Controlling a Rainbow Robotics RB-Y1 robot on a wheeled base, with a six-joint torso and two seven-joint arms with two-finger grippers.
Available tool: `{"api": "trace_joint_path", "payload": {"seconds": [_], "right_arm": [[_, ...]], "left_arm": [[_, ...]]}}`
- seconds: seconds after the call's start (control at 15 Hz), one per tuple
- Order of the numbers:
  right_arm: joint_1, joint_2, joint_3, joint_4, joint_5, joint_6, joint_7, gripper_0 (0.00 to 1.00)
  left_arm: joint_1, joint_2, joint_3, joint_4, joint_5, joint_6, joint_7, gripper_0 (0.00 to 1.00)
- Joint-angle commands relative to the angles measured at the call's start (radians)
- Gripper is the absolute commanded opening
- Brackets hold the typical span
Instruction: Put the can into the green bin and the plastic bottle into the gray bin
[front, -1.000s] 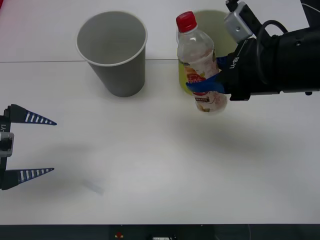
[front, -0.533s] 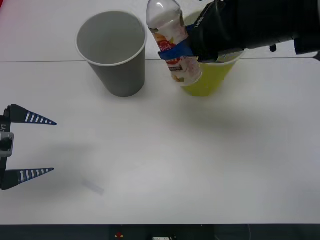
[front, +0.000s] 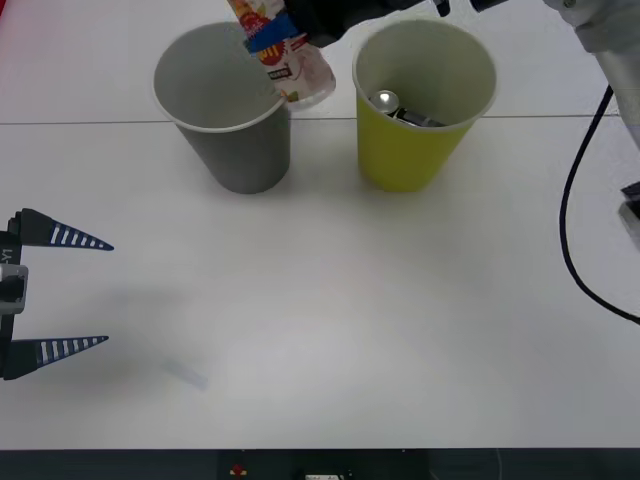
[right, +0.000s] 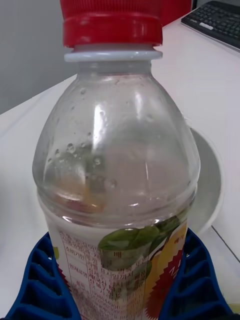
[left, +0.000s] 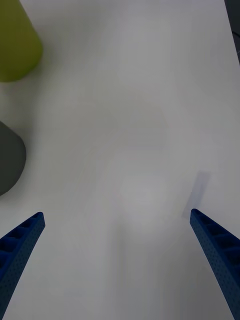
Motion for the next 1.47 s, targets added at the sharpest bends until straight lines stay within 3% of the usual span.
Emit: {"api": "trace_joint_path", "payload": {"seconds": [0.07,0.2,0.4,0.8,0.87,0.93,1.0,1.07,1.27,1.47], "right_arm": [[-0.085,0.072,0.008,0.158,0.039,0.041,0.034,0.00],[-0.113,0.120,0.025,0.218,0.097,0.090,0.034,0.00],[-0.136,0.163,0.044,0.295,0.120,0.165,0.045,0.00],[-0.139,0.173,0.062,0.319,0.122,0.200,0.051,0.00],[-0.139,0.173,0.062,0.319,0.122,0.205,0.062,0.23],[-0.139,0.172,0.060,0.318,0.122,0.205,0.065,0.65],[-0.139,0.172,0.060,0.319,0.122,0.206,0.065,0.93],[-0.139,0.172,0.062,0.318,0.119,0.206,0.065,1.00],[-0.139,0.164,0.062,0.319,0.093,0.205,0.068,1.00],[-0.139,0.131,0.060,0.318,0.018,0.183,0.112,1.00]], "left_arm": [[0.000,0.000,0.000,0.000,0.000,0.000,0.000,1.00],[0.000,0.000,0.000,0.000,0.000,0.000,0.000,1.00],[0.000,0.000,0.000,0.000,0.000,0.000,0.000,1.00],[0.000,0.000,0.000,0.000,0.000,0.000,0.000,1.00],[0.000,0.000,0.000,0.000,0.000,0.000,0.000,1.00],[0.000,0.000,0.000,0.000,0.000,0.000,0.000,1.00],[0.000,0.000,0.000,0.000,0.000,0.000,0.000,1.00],[0.000,0.000,0.000,0.000,0.000,0.000,0.000,1.00],[0.000,0.000,0.000,0.000,0.000,0.000,0.000,1.00],[0.000,0.000,0.000,0.000,0.000,0.000,0.000,1.00]]}}
